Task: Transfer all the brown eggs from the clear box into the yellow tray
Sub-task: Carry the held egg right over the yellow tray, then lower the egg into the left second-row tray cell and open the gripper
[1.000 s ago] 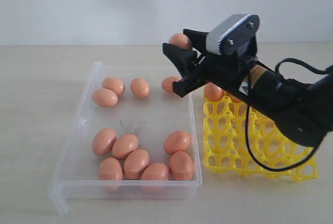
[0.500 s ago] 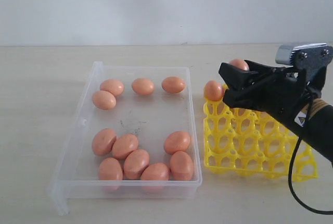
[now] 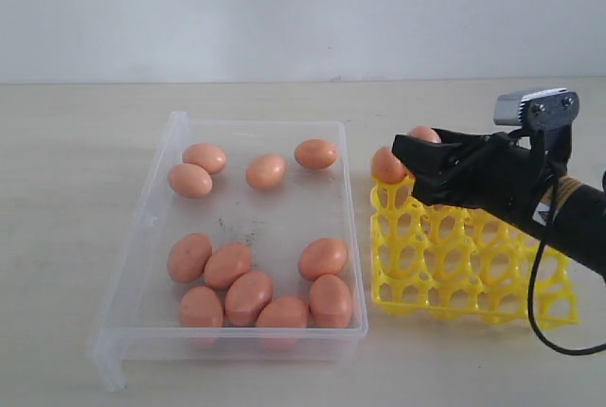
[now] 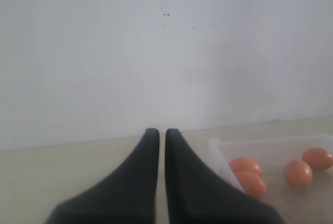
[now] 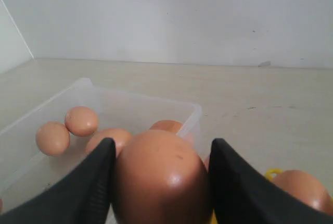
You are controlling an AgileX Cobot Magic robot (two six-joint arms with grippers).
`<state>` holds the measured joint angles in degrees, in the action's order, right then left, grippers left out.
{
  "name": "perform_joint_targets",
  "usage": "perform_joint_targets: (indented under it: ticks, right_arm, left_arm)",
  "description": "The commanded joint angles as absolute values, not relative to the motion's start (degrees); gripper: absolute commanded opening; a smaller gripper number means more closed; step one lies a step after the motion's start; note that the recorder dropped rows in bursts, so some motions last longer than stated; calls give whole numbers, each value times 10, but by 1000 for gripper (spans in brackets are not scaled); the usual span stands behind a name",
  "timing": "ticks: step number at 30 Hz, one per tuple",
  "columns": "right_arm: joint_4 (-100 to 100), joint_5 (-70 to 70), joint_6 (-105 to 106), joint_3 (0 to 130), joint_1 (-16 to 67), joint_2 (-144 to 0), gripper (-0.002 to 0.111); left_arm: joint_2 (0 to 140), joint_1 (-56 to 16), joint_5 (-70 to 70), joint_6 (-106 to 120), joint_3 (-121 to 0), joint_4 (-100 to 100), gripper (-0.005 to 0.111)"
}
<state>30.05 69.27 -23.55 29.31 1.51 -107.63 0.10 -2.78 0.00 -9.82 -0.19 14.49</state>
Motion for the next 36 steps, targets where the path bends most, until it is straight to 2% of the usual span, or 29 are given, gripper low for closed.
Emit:
perform_joint_targets:
  ticks: [1, 7, 36]
  right_arm:
    - [316, 700, -241, 322, 19, -1109, 0]
    - [321, 700, -236, 348, 19, -1173, 0]
    - [396, 677, -285, 403, 17, -1203, 0]
  left_arm:
    - [0, -32, 0, -97, 0, 144, 4]
    - [0, -32, 0, -97, 0, 144, 4]
    - [0, -32, 0, -97, 0, 144, 4]
